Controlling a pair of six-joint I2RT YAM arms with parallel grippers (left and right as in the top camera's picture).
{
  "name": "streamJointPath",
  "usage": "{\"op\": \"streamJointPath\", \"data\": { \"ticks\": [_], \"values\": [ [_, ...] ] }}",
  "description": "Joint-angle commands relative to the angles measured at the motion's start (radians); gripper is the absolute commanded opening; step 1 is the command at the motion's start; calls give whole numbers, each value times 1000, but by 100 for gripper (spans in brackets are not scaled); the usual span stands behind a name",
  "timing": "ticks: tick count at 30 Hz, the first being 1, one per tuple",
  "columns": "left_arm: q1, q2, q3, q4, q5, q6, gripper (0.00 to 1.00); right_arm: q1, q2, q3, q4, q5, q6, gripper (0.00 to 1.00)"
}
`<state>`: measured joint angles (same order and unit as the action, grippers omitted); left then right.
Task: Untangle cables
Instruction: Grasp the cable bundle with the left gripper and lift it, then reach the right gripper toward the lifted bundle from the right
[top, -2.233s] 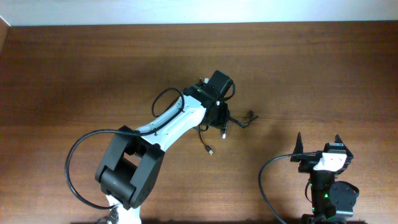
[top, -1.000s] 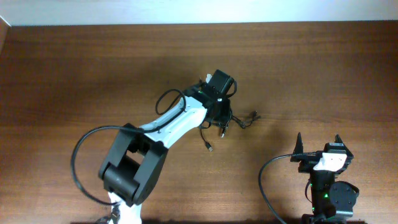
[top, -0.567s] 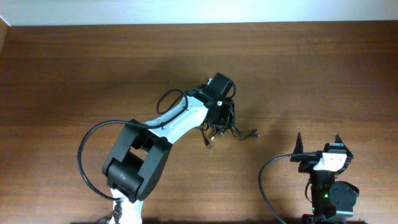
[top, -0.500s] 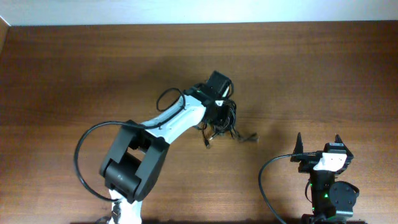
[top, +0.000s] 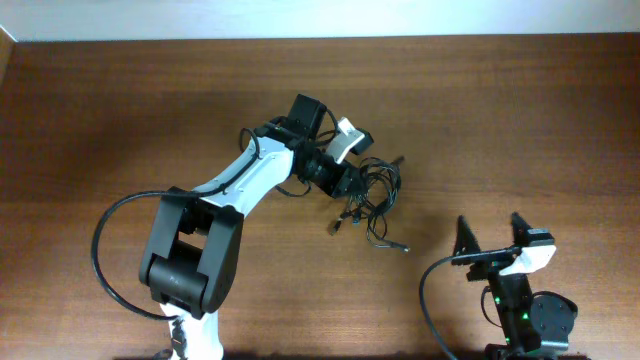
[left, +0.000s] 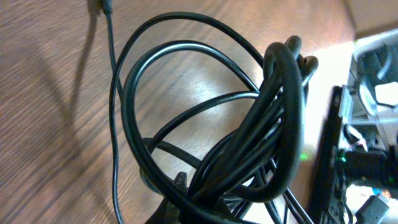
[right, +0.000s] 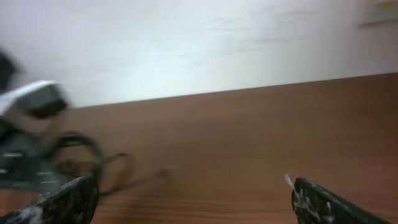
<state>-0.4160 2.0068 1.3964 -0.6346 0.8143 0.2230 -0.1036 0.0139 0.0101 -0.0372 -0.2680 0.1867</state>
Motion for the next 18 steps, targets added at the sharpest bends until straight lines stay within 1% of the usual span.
{"op": "streamJointPath", "data": {
  "ticks": [1,3,5,8,12,14,15,18],
  "values": [
    [0,-34,-10,-17,119,166,0,5,-7,-3,27,-307,107,99],
    [2,-35,-10,-32,176,236,0,5,-6,25,8,-309,173,99],
    [11,-34,-10,-32,224,254,0,5,1,86,-43,-309,191,99],
    [31,-34,-10,-32,305,290,0,5,60,232,-177,-307,188,99],
    [62,-34,-10,-35,409,291,0,5,317,539,-405,-312,169,98],
    [73,-34,-10,-40,444,256,0,5,429,665,-512,-327,132,99],
    [82,-34,-10,-43,462,219,0,5,522,766,-606,-335,133,98],
    [94,-34,-10,-69,489,196,0,5,693,903,-713,-378,132,99]
  ]
}}
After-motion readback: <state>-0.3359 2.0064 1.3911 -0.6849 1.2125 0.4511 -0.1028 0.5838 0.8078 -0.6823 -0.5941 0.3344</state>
